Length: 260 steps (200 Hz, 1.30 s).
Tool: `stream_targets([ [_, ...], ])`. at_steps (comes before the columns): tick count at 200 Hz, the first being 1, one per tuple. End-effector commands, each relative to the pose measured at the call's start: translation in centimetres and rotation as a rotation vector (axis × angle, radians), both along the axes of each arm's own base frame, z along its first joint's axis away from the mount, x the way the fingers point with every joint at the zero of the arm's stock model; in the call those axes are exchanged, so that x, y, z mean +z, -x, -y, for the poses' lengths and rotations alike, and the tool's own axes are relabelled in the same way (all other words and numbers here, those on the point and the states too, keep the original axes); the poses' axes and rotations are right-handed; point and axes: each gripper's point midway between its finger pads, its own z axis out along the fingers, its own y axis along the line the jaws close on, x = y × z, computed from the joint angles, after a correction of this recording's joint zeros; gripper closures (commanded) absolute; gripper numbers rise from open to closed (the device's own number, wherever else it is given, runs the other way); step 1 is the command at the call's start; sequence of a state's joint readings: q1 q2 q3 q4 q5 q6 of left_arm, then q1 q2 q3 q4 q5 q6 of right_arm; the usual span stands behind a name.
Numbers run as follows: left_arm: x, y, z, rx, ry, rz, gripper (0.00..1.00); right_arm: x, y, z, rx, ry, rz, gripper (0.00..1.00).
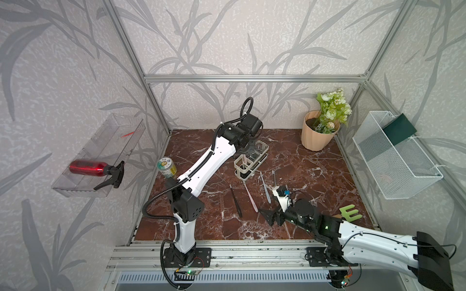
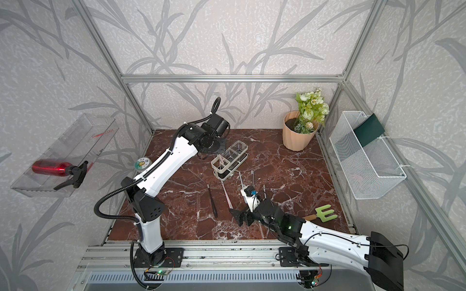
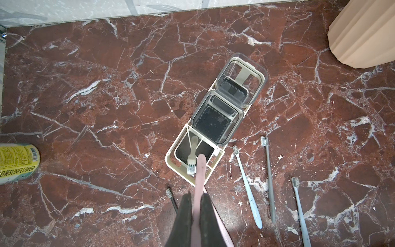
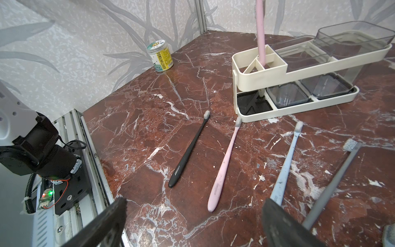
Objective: Place the toothbrush into the toothbrush holder
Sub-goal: Place the toothbrush in the toothbrush holder.
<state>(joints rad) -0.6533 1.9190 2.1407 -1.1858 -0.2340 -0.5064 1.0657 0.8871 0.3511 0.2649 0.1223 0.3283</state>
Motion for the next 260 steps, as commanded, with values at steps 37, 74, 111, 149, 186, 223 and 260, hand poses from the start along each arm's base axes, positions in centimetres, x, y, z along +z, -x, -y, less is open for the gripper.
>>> stream_targets([
  [37,4.3,1.2,-0.8,0.011,0.066,0.066,1.0,0.3,-0.1,-0.2,-0.001,-0.02,0.005,0.02],
  [74,4.0,1.7,-0.9,0.005,0.062,0.047,1.0,0.3,-0.2,-0.2,-0.003,-0.018,0.005,0.02],
  [111,2.2,2.1,-0.6,-0.006,0.064,-0.002,1.0,0.3,-0.2,-0.2,-0.002,-0.02,0.005,0.02],
  [149,1.3,2.3,-0.8,-0.006,0.042,-0.02,1.0,0.3,-0.2,-0.2,-0.003,-0.018,0.006,0.02],
  [186,0.0,2.2,-0.8,-0.01,0.013,-0.046,1.0,0.2,-0.1,-0.3,0.001,-0.016,0.002,0.02],
  [223,-2.9,2.0,-0.7,-0.012,-0.042,-0.105,1.0,0.3,-0.1,-0.2,0.0,-0.015,0.004,0.02],
  [260,-4.4,1.4,-1.0,-0.002,-0.096,-0.131,1.0,0.3,-0.2,-0.1,-0.004,-0.014,0.006,0.02],
])
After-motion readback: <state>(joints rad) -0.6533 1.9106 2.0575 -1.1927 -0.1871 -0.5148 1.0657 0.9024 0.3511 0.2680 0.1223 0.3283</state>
